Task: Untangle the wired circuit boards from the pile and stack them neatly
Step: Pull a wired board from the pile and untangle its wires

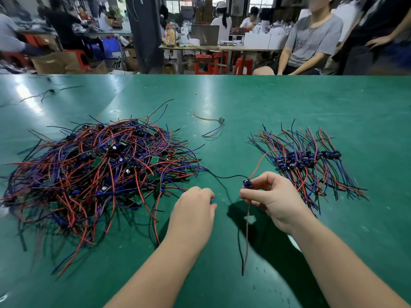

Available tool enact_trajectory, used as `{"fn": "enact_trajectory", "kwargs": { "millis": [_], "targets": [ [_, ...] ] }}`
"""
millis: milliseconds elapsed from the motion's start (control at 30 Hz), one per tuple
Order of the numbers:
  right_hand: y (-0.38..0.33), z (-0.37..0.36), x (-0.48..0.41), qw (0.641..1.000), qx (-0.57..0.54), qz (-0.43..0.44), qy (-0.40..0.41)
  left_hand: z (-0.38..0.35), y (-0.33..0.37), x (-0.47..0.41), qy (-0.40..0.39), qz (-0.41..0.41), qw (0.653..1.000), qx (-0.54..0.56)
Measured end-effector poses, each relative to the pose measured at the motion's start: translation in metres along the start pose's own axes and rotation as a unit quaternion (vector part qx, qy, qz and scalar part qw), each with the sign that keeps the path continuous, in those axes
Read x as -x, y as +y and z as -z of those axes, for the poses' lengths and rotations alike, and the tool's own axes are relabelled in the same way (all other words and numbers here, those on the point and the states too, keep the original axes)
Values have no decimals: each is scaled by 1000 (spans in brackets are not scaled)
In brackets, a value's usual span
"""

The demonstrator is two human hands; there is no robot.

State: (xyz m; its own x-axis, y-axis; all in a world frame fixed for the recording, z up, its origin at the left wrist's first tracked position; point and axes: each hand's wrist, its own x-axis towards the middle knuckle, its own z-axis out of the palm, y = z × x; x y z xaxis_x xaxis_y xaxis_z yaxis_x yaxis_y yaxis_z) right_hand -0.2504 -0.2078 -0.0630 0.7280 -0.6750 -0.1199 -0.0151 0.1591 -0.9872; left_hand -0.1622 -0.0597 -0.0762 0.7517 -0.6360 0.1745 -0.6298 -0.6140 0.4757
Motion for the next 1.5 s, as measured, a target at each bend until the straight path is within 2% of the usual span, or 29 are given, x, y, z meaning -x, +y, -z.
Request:
{"fn": "enact_trajectory", "kwargs": {
  "millis": [100,233,333,467,567,633,700,767,900,1033,1133,1267,1500],
  "targets": [
    [-1,0,2,1000,-6,3,-14,2,-1,-2,-8,18,999,-45],
    [-3,-3,5,998,-18,54,-15,3,6,-1,-7,1,987,-161],
    [-7,-4,7,994,-51,94,-8,-4,8,2,4,-9,986,-169],
    [-13,-5,11,989,-105,99,-28,2,8,3,73,-20,997,-3],
    [-14,-6,12,979,-186,50,-61,10,10,3,144,-62,972,173],
    [-14,-9,12,968,-237,4,-79,11,14,3,135,-30,947,290],
    [-13,-13,12,950,-292,-40,-106,10,18,3,88,23,909,406],
    [-11,-17,13,935,-322,-64,-138,7,20,3,46,52,879,472],
    [-9,-19,15,941,-292,-59,-163,3,18,0,49,28,887,459],
    [-12,-19,17,955,-250,-49,-150,4,17,-1,45,21,889,455],
    [-12,-19,15,967,-224,-37,-116,6,19,1,12,42,872,487],
    [-12,-18,17,957,-251,-64,-133,7,23,3,-33,30,860,508],
    [-24,-28,5,978,-138,-54,-144,9,17,-1,-10,86,827,556]
  ]
}}
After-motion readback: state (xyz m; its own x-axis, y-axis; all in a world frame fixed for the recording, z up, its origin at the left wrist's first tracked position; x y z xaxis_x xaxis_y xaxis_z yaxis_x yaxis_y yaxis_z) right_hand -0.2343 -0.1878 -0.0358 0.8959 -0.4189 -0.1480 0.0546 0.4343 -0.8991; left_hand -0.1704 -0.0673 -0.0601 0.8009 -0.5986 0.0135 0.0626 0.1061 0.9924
